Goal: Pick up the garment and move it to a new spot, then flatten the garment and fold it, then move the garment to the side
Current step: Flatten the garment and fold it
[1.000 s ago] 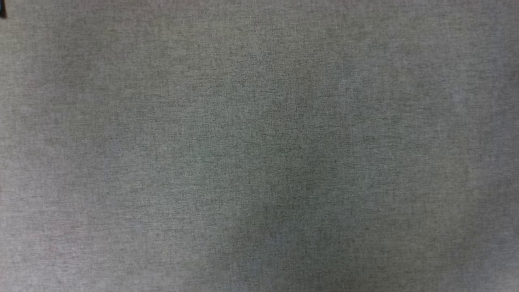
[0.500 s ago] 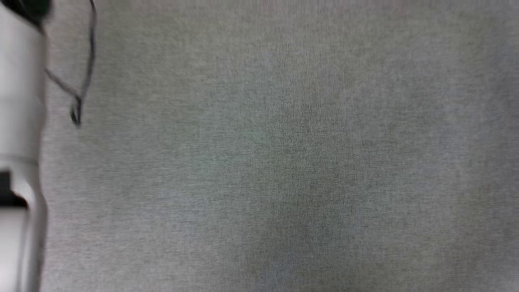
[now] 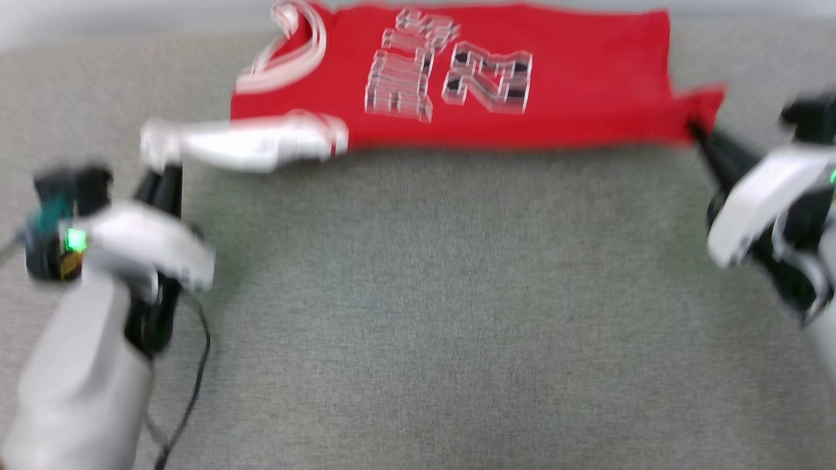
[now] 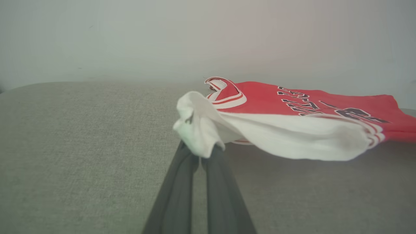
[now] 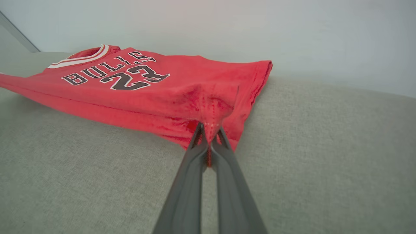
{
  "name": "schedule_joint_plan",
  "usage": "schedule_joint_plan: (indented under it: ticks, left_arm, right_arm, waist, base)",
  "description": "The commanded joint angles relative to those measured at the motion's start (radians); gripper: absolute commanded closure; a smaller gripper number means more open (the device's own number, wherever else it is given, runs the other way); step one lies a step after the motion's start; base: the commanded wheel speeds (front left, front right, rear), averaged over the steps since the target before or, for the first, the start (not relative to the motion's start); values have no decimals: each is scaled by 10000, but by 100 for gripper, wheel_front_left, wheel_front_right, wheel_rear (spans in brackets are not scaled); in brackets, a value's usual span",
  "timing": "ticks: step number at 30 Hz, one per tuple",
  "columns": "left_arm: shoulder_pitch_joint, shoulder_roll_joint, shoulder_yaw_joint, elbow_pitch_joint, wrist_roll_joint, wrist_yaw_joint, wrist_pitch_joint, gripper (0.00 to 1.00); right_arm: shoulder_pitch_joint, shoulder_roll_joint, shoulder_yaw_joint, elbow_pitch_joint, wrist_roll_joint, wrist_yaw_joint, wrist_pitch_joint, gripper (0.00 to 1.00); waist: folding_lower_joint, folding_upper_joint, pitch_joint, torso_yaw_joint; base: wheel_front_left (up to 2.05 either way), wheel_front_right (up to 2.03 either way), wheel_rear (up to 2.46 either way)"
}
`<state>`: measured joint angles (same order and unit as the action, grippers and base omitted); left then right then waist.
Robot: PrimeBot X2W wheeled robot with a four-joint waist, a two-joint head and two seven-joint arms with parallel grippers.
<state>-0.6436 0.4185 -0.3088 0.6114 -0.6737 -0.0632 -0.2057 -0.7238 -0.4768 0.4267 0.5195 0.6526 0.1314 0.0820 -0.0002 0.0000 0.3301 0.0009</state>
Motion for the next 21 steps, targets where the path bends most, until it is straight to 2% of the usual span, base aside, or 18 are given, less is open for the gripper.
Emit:
schedule_joint_plan:
  ticks: [1,6,13,17,21]
  left_arm:
    - [370,130,98,-219,-70,142,15,100]
    - [3157,472,447,-2549,-555,1170,575,100]
    - [6780,779,1005,-5849,-1113,2869,1386,100]
    - [8422,915,1098,-7318,-1359,3536,1901,100]
    - [9604,1081,1052,-8456,-1557,3977,2471,100]
  right_arm:
    - [360,-114,-125,-82,124,-14,49,100]
    - [2503,-190,-735,-1093,18,-15,342,100]
    - [5490,347,-1941,-2955,-441,-15,1071,100]
    - [7099,859,-2749,-4083,-693,-15,1883,100]
    - [8540,1420,-3552,-5176,-1014,-14,2708,100]
  waist:
    - [2,0,-580,9]
    - [2,0,-1313,-12]
    - [2,0,-2323,-39]
    - [2,0,-2788,25]
    - [2,0,-3080,133]
  base:
    - [0,0,0]
    - [0,0,0]
    - [0,0,0]
    - [0,0,0]
    - [0,0,0]
